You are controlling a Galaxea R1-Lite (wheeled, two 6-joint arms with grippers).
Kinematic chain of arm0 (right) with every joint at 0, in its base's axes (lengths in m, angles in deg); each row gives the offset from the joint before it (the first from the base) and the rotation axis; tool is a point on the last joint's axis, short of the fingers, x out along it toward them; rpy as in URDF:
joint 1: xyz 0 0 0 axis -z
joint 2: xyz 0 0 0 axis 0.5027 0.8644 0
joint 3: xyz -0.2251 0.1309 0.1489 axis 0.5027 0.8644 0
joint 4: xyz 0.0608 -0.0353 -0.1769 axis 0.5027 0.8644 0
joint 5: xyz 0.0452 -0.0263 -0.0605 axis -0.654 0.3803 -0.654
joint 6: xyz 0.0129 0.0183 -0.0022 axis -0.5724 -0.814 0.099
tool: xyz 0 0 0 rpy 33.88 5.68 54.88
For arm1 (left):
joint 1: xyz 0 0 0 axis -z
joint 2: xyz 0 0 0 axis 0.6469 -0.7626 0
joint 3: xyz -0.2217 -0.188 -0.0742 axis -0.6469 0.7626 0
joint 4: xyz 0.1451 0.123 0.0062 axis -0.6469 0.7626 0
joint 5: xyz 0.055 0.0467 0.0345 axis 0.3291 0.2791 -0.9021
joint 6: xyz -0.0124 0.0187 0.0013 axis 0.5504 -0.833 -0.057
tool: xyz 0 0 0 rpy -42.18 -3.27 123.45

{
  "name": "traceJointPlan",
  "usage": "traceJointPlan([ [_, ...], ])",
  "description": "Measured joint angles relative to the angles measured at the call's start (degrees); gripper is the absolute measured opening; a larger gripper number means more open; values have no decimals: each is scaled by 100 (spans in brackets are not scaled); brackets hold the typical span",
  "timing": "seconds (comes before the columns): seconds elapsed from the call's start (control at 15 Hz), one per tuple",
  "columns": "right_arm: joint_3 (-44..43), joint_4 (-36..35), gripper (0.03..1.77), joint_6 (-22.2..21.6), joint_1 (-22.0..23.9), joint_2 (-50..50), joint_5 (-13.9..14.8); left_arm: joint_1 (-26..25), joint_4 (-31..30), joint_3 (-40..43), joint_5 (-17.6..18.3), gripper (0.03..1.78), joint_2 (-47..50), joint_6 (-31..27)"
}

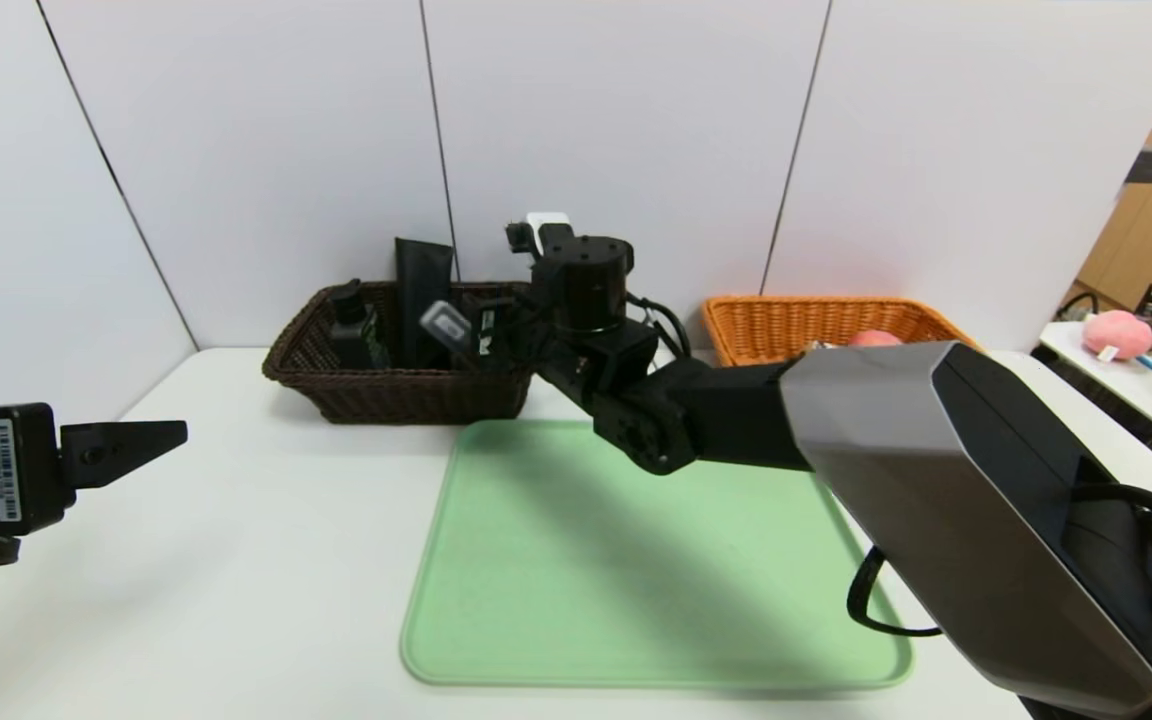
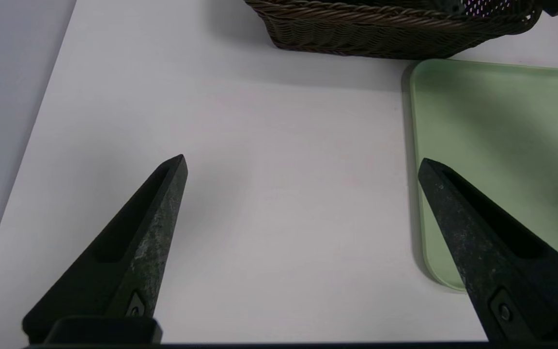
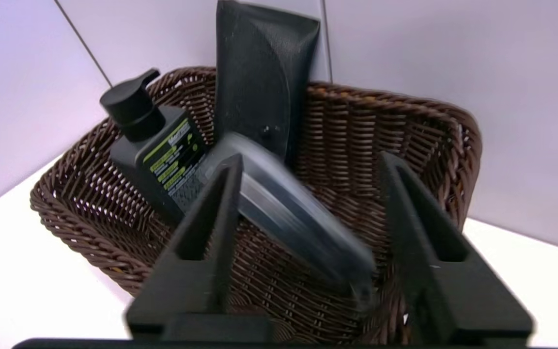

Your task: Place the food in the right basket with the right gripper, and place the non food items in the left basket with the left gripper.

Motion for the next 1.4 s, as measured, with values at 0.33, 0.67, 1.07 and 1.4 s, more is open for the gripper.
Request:
traceJointPlan([
  [0.33,0,34,136,12,-11,-206,151,0,-9,15,-11,169,83,-12],
  [0.67,18,1186,153,550,59,-1445,413,-7,-24,-369,-11,169,13,-52],
  [1.07,145,6317,163,667,791,-3458,396,-18,-502,-546,0,169,-141,-400],
  [1.4,1157,9561,167,-917,1613,-5083,507,-542,-474,-757,-5,169,-44,-489],
])
